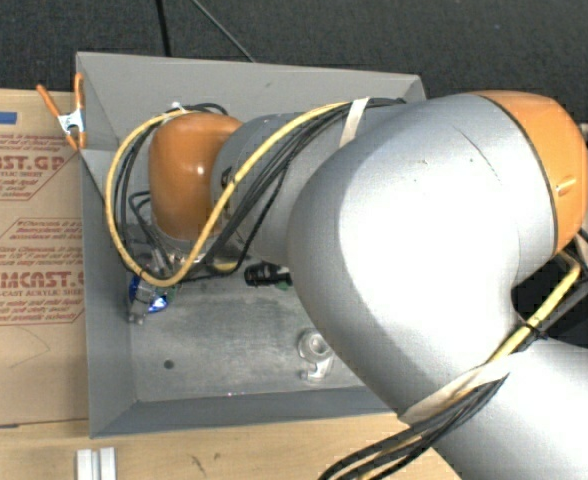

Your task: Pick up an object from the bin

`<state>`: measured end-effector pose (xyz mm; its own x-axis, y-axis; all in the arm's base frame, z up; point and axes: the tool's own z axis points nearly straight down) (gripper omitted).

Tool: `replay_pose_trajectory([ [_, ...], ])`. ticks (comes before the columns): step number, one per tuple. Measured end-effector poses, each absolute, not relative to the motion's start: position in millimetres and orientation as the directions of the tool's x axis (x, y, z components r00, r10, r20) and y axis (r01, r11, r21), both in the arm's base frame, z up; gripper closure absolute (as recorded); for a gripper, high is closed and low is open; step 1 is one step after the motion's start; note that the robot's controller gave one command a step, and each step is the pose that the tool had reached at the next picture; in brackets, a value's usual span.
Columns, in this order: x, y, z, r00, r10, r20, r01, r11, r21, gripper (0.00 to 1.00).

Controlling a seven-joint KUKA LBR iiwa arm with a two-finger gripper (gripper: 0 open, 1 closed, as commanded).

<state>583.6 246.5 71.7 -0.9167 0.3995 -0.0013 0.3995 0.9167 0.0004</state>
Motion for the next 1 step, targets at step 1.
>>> replay_pose_trajectory([
  [1, 586.5, 235.2, 267.2, -0.951, 0.309, -0.008, 0.309, 0.951, 0.007, 1.0],
])
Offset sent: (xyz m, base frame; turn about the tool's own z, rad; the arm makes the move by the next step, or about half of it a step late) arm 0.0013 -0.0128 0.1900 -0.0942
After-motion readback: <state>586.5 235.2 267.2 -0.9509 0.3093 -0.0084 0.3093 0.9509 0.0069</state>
